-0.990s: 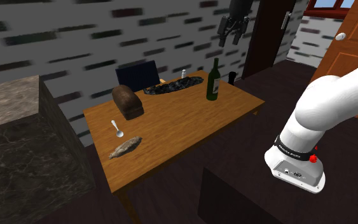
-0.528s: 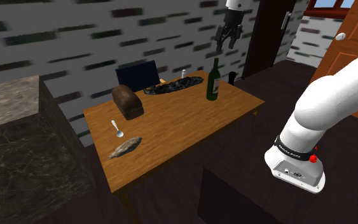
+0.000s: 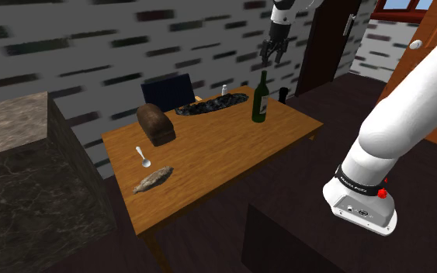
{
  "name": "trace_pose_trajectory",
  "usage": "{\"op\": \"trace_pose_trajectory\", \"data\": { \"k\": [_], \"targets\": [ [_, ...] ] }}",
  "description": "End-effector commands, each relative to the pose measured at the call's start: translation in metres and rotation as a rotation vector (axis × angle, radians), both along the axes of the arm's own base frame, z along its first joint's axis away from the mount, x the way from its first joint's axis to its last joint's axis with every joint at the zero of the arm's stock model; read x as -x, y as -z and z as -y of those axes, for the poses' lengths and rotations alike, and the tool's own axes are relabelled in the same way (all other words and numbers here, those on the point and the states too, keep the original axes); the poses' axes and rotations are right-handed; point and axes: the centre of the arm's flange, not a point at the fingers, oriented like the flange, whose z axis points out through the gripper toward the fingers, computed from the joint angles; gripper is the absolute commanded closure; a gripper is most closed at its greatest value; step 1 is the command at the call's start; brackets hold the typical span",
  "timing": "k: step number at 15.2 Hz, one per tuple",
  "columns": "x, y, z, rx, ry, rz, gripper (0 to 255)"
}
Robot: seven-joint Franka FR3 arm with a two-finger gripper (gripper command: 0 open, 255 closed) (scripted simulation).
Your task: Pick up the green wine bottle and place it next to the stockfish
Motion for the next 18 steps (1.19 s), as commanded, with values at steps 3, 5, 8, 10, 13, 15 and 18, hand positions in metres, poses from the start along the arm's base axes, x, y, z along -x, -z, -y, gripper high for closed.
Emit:
{"op": "trace_pose_trajectory", "data": {
  "k": [3, 5, 8, 10, 13, 15, 18],
  "targets": [
    [-0.026, 0.026, 0.039, 0.014, -0.009, -0.002, 0],
    [-0.039, 0.037, 0.058, 0.020, -0.014, -0.004, 0],
    [-0.060, 0.054, 0.086, 0.030, -0.020, -0.005, 0],
    [-0.073, 0.066, 0.105, 0.036, -0.024, -0.006, 0],
    [-0.094, 0.082, 0.134, 0.045, -0.031, -0.008, 0],
    [-0.108, 0.093, 0.152, 0.051, -0.035, -0.009, 0],
    [-0.118, 0.106, 0.165, 0.056, -0.038, -0.010, 0]
  ]
}}
